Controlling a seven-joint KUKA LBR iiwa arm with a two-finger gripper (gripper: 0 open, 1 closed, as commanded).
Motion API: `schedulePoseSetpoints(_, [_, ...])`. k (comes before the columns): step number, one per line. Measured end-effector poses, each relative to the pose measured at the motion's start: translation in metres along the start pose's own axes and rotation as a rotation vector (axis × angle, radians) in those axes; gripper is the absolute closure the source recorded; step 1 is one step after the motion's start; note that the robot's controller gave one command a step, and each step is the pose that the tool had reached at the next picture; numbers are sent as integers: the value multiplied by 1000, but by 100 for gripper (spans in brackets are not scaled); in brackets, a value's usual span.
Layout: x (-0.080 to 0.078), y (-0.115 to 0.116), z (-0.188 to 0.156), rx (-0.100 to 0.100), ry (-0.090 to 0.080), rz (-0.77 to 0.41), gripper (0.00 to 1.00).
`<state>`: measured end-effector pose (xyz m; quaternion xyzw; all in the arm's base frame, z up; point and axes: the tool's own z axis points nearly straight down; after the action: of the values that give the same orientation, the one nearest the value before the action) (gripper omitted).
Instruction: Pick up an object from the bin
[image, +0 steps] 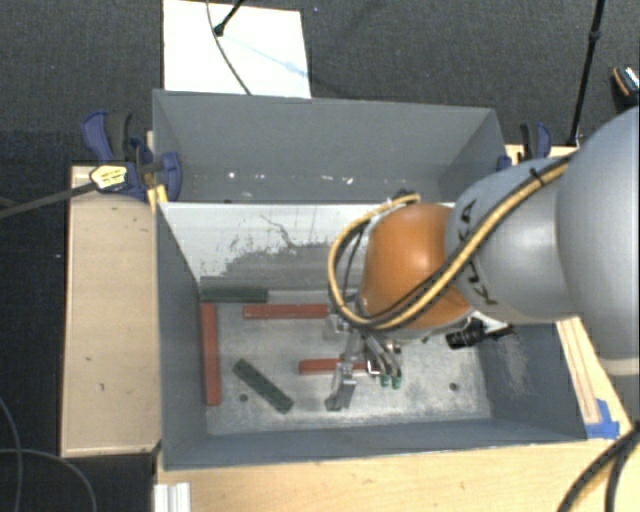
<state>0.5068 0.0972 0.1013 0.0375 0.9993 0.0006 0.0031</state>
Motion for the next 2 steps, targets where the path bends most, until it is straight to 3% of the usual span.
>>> schedulePoseSetpoints(1, [7,-8,-9,2,7,93,0])
schedulePoseSetpoints(2, [11,-7,33,3,10,198,0])
